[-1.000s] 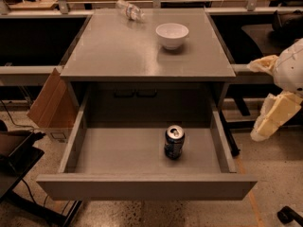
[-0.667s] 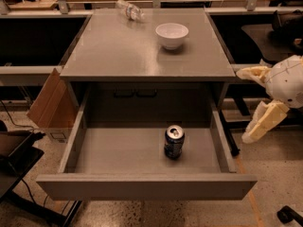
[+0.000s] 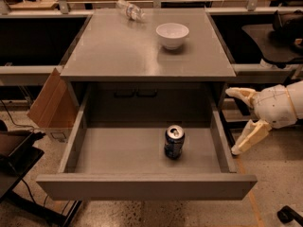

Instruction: Pick pepsi can from top drawer and place on counter

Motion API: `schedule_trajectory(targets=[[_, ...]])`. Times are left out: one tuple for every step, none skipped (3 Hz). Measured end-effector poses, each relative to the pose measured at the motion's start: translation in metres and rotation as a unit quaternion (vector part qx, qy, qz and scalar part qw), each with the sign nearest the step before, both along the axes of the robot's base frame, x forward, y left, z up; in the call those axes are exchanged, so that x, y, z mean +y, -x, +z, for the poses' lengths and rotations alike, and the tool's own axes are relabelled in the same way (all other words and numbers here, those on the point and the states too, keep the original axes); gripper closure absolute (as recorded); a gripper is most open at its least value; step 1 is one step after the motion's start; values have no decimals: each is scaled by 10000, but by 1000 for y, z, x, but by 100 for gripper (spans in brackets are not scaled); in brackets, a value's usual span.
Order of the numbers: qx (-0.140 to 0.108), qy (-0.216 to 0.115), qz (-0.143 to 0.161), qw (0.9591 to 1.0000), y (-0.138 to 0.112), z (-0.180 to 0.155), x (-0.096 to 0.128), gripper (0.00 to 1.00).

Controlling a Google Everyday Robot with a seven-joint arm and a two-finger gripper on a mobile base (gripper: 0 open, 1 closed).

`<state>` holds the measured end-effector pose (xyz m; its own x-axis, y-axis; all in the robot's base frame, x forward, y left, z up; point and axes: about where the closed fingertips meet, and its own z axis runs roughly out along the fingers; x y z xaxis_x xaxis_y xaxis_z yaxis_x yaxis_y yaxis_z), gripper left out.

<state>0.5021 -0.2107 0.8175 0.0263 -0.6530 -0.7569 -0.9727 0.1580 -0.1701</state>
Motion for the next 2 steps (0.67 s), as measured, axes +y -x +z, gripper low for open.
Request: schedule_trajectory(targets=[[1, 1, 6, 10000, 0, 0, 0, 0], [141, -39, 15, 9999, -6, -12, 12, 0]])
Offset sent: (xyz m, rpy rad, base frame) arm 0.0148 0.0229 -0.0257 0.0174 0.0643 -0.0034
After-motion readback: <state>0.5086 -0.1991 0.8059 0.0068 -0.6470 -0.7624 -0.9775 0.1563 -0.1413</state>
